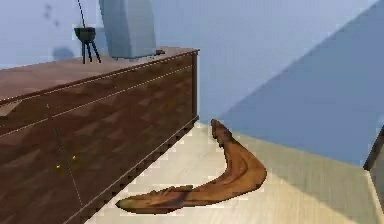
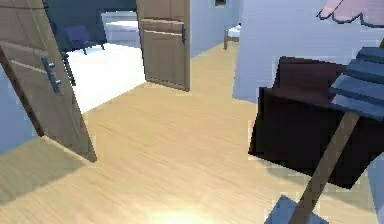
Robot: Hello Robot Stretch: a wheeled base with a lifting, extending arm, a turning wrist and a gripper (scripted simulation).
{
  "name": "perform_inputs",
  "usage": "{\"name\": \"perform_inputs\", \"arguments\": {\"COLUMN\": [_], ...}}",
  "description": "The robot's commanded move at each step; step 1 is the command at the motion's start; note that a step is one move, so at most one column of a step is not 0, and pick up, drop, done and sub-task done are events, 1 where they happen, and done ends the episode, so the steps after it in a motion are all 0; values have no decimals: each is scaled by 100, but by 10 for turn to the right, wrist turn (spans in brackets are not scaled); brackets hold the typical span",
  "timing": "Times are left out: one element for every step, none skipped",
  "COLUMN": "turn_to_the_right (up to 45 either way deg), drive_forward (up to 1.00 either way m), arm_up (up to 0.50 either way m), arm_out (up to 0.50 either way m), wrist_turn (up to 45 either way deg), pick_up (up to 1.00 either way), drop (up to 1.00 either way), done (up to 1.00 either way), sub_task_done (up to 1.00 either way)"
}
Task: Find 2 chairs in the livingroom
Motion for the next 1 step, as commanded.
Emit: {"name": "perform_inputs", "arguments": {"turn_to_the_right": [450], "drive_forward": [0], "arm_up": [0], "arm_out": [0], "wrist_turn": [0], "pick_up": [0], "drop": [0], "done": [0], "sub_task_done": [0]}}
